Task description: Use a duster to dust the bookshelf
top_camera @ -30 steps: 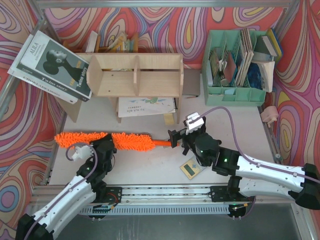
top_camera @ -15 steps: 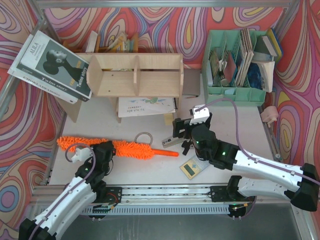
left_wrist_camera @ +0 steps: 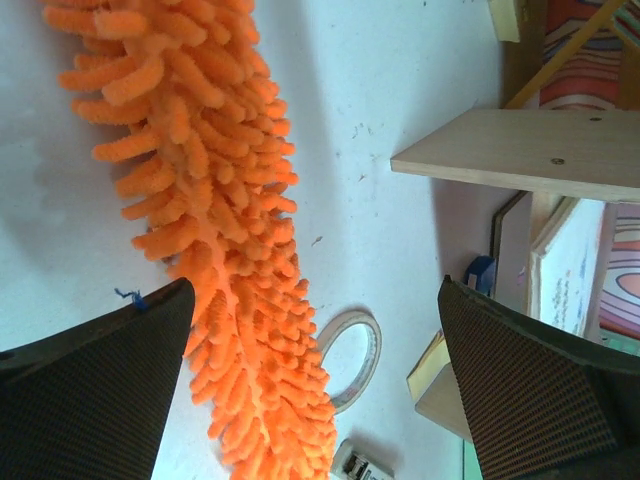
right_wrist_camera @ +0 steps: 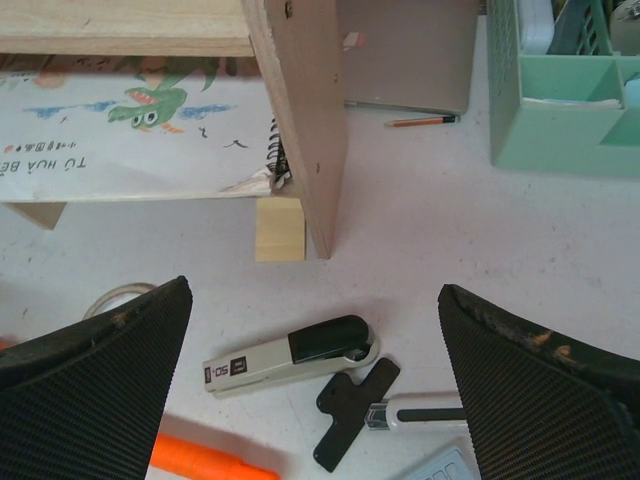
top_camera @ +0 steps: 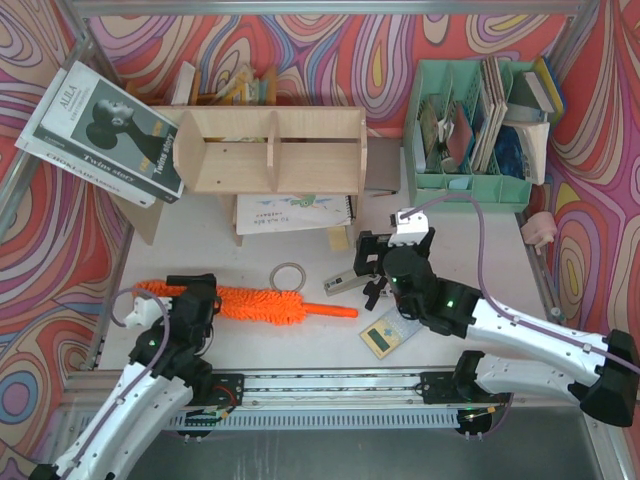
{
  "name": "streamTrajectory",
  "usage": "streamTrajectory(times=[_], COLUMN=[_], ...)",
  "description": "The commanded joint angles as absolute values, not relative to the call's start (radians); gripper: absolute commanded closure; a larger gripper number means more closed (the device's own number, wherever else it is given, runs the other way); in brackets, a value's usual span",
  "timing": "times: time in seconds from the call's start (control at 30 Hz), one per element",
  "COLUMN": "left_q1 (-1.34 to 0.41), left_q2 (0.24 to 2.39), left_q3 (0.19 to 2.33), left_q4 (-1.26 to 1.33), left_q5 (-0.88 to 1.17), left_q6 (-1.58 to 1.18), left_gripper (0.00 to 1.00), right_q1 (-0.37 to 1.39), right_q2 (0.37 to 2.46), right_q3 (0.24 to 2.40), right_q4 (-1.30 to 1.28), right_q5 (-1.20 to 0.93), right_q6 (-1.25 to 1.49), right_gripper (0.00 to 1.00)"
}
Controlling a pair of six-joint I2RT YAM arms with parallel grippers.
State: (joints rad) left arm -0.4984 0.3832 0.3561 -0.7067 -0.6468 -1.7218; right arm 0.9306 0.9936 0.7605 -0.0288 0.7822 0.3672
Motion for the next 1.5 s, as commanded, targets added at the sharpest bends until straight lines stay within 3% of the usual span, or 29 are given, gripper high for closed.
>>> streamTrajectory(times=[0.0,0.23,0.47,0.87,1.1,1.3,1.47], left_q1=[-0.493,-0.494,-0.494,-0.492,-0.410,-0.336,-0.239], left_q2=[0.380,0.550,0.730,1.017,1.057,1.318,1.345], left_q3=[0.462,0.640,0.649,0.467,0.321,0.214,0.240], left_q4=[-0.909,-0.612,-0.343,0.215,0.573,1.028,1.007], left_q5=[-0.668,-0.655,-0.714,-1.027,-0.887,-0.800,-0.640], left_q6=[-1.613,-0.973,-0.587,-0.255,-0.067,0.094,0.023], left_gripper=[0.02,0.01,0.01,0.01,0.01,0.02,0.02], right_q1=[0.910,0.775,0.550,0.322,0.185,0.118,0.110], right_q2=[0.974,1.052,1.124,1.180,1.266,1.343,1.435], right_q3=[0.811,0.896,0.929,0.818,0.760,0.645,0.537], right_q4=[-0.050,-0.143,-0.220,-0.042,0.036,0.251,0.491], right_q5=[0.830,0.705,0.523,0.466,0.435,0.519,0.564], right_q6=[0.366,0.372,0.442,0.331,0.350,0.288,0.239], right_gripper=[0.01,0.01,0.01,0.01,0.01,0.02,0.01])
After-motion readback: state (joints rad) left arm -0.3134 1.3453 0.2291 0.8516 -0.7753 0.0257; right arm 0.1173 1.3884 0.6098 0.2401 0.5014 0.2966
